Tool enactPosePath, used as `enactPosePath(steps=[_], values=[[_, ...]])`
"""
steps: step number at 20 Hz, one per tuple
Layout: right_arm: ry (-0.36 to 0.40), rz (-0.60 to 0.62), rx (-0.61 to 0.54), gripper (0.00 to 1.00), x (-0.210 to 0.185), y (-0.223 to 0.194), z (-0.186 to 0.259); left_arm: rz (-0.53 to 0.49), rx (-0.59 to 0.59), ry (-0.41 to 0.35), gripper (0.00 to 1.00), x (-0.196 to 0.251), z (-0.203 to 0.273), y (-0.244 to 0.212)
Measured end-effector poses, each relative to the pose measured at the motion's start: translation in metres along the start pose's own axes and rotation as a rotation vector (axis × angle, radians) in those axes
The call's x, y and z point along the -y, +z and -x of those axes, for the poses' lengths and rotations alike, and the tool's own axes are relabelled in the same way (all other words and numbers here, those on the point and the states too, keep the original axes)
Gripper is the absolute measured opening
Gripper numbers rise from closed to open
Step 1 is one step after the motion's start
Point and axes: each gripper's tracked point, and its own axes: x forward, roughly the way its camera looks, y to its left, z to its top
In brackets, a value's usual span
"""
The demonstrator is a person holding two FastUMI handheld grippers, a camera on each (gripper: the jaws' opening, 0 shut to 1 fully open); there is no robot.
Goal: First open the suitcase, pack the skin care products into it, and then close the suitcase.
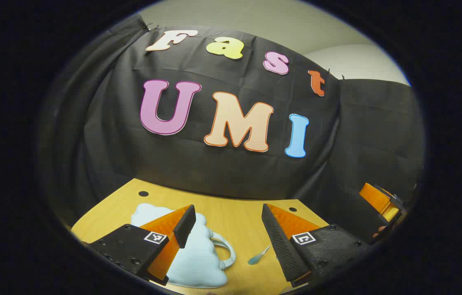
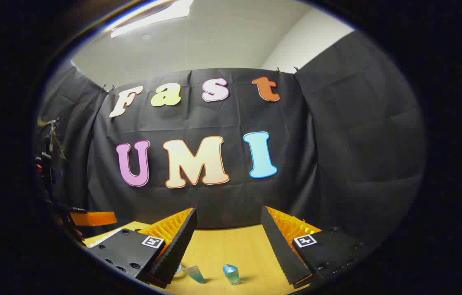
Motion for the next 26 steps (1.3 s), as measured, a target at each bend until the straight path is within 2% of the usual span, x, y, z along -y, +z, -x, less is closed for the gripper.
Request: enactPosePath(steps=[3, 9, 16, 20, 23, 26], values=[[-0.031, -0.052, -0.020, 0.96, 0.018, -0.006, -0.004, 0.007, -0.029, 0.003, 0.95, 0.003, -0.006, -0.005], [-0.104, -0.083, -0.011, 0.97, 0.052, -0.004, -0.002, 0.002, -0.058, 0.004, 0.95, 0.013, -0.013, -0.013], [-0.114, -0.042, -0.033, 0.97, 0.062, -0.005, 0.003, 0.049, -0.120, 0.002, 0.95, 0.017, -0.018, -0.028], [-0.120, -0.044, -0.072, 0.97, 0.068, -0.015, 0.009, 0.069, -0.198, -0.004, 0.95, 0.017, -0.025, -0.046], [-0.127, -0.044, -0.091, 0.97, 0.073, -0.021, 0.012, 0.118, -0.249, -0.044, 0.95, 0.023, -0.035, -0.057], [-0.110, -0.021, -0.111, 0.97, 0.072, -0.029, 0.016, 0.126, -0.329, -0.052, 0.95, 0.022, -0.050, -0.071]])
